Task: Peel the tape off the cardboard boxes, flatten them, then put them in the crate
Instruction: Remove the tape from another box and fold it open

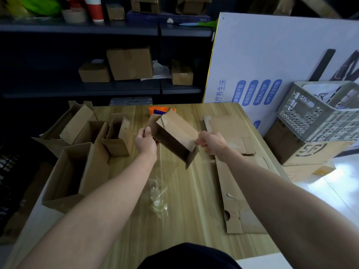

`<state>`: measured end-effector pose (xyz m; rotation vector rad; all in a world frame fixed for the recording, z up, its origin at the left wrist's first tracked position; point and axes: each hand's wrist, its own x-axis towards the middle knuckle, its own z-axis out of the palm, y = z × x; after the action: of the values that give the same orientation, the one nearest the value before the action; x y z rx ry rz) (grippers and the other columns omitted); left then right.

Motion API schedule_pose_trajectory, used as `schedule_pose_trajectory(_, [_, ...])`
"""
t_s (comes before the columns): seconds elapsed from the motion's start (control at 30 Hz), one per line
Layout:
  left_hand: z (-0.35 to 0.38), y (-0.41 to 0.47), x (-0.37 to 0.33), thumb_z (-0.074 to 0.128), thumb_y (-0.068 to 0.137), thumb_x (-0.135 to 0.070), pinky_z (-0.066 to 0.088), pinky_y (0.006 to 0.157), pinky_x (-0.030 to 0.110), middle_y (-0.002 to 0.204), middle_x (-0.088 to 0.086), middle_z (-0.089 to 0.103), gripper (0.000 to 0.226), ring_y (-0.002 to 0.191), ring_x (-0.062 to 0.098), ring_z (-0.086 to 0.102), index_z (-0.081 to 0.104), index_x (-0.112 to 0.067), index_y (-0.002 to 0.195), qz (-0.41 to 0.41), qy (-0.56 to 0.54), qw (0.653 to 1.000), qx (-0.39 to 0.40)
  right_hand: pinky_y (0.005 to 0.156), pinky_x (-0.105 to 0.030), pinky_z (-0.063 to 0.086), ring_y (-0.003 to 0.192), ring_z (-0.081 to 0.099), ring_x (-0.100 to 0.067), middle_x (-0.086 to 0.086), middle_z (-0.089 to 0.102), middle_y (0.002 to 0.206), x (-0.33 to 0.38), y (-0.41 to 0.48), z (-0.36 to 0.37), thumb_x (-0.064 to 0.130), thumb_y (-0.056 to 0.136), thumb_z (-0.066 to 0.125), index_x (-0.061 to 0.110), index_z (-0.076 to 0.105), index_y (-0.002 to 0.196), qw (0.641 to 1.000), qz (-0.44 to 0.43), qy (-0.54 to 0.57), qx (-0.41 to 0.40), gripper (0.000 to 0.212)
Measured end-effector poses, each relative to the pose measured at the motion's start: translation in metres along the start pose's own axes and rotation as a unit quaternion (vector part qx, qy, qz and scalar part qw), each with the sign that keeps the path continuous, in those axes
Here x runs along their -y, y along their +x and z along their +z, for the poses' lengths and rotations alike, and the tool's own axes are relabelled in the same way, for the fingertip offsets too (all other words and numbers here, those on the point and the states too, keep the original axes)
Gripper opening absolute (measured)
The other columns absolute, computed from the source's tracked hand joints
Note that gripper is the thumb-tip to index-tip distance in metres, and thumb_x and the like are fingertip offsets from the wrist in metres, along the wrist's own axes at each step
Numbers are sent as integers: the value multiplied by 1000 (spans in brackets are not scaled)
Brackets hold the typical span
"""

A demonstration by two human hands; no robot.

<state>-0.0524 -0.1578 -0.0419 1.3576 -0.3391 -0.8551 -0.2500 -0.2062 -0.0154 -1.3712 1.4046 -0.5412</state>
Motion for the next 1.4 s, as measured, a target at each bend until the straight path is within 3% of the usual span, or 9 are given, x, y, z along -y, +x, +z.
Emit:
schedule_pose_trajectory(0.1, [1,-9,2,40,101,-21,57,76,32,96,6,63,20,95,25,65,57,-17,90,5,-21,998,52,76,-42,53,110,54,-32,-13,51,130,-6,4,-1,72,70,61,11,43,133,990,102,100,17,89])
schedule_pose_trajectory(0.2, [2,-16,5,42,100,-27,56,81,36,98,8,63,20,99,26,63,56,-15,92,9,-17,994,107,88,-58,45,131,36,-42,-13,27,151,-10,8,0,71,54,74,26,24,144,957,139,248,51,113])
schedule_pose_trajectory(0.33, [-1,-13,1,52,90,-49,54,85,40,95,5,67,38,96,24,63,63,-12,92,-32,-26,989,144,95,-62,40,111,52,-46,-13,38,144,-14,15,-5,60,62,76,23,34,139,948,143,283,13,96])
schedule_pose_trajectory(0.5, [3,-14,6,67,85,-30,44,98,45,84,13,60,28,89,27,59,53,-13,68,-31,77,987,141,93,-59,42,107,55,-40,-11,50,129,-9,17,-5,74,62,66,18,38,137,953,156,258,-22,97])
schedule_pose_trajectory(0.6, [5,-13,5,74,80,-22,45,100,46,101,9,64,25,97,23,60,56,-14,95,-60,64,986,142,80,-51,50,81,65,-32,-10,62,100,-11,17,-8,49,75,72,15,50,116,940,153,291,-87,58])
schedule_pose_trajectory(0.67, [2,-8,10,76,77,-12,45,100,44,124,10,56,62,109,24,57,41,-16,128,-93,110,980,138,70,-47,55,78,64,-31,-12,61,91,-11,18,-10,32,80,73,13,52,99,918,149,351,-111,34])
schedule_pose_trajectory(0.9, [-2,6,23,80,71,-35,31,109,48,155,11,19,111,138,32,29,2,-26,150,-140,337,919,149,55,-37,55,79,66,-27,-10,65,91,-6,22,-15,22,86,68,6,54,109,942,121,289,-121,31])
schedule_pose_trajectory(1.17, [-8,24,24,79,74,-27,50,90,41,123,15,61,55,104,27,61,56,-3,117,-198,308,914,174,75,-41,57,84,65,-25,-8,66,95,-13,34,-29,35,89,63,9,56,102,960,120,225,-114,30])
schedule_pose_trajectory(1.4, [25,15,65,68,86,-19,49,89,39,128,16,57,49,111,31,57,50,0,128,-232,256,937,46,61,-34,54,82,59,-20,-10,58,105,-49,38,-10,14,86,66,4,56,104,984,175,16,14,22])
